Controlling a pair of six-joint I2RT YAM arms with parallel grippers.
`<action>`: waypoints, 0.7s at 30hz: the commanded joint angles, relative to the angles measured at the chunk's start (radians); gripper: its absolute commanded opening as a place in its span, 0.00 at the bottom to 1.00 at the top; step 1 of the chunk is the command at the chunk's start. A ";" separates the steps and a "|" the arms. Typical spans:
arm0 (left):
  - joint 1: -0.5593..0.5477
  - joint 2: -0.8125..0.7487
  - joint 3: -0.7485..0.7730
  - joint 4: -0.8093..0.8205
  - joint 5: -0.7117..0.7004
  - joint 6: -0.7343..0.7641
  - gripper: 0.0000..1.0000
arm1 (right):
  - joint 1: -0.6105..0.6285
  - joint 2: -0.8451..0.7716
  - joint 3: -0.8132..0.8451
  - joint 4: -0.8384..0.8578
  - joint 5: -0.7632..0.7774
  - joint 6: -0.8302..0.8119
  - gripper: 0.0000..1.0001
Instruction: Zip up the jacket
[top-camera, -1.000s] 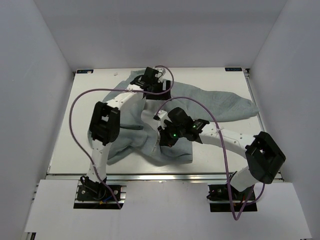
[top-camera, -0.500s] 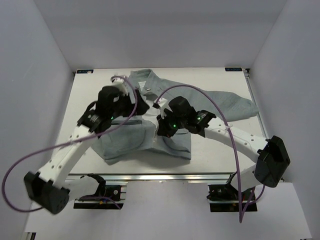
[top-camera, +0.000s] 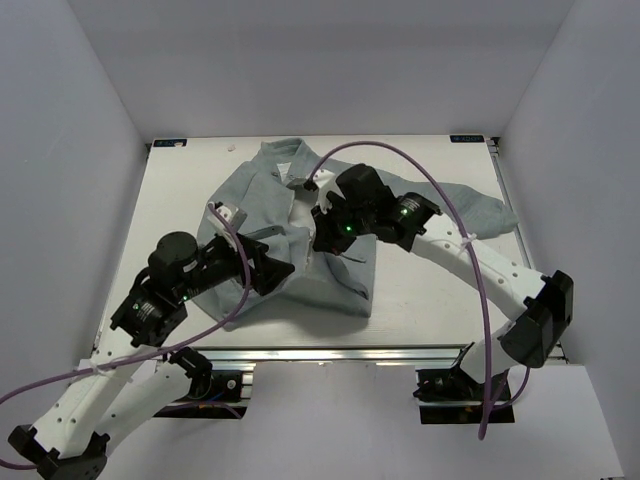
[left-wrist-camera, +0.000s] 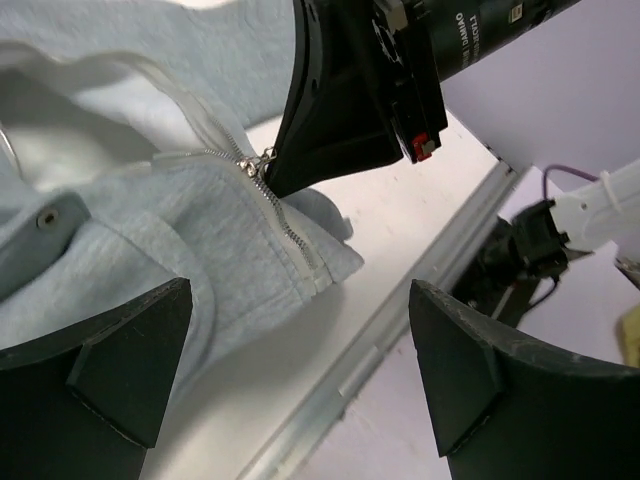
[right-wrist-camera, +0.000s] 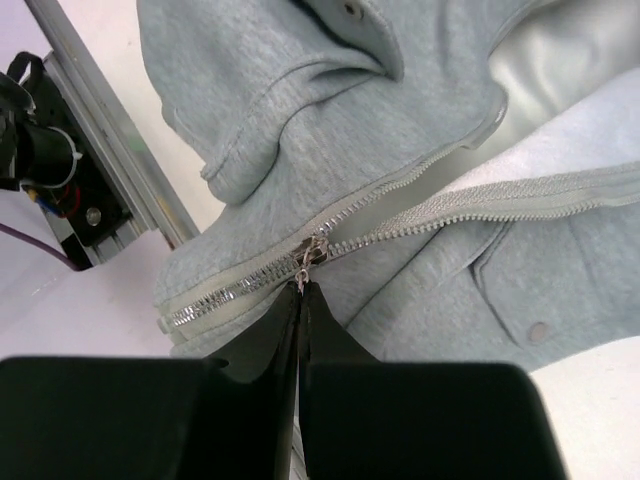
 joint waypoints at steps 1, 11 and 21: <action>-0.003 0.079 0.033 0.023 -0.046 0.077 0.98 | -0.030 0.055 0.148 -0.103 -0.026 -0.045 0.00; -0.218 0.231 0.070 0.061 -0.402 0.143 0.98 | -0.165 0.242 0.426 -0.349 -0.118 -0.235 0.00; -0.522 0.428 0.139 0.050 -0.930 0.264 0.98 | -0.218 0.268 0.429 -0.357 -0.213 -0.228 0.00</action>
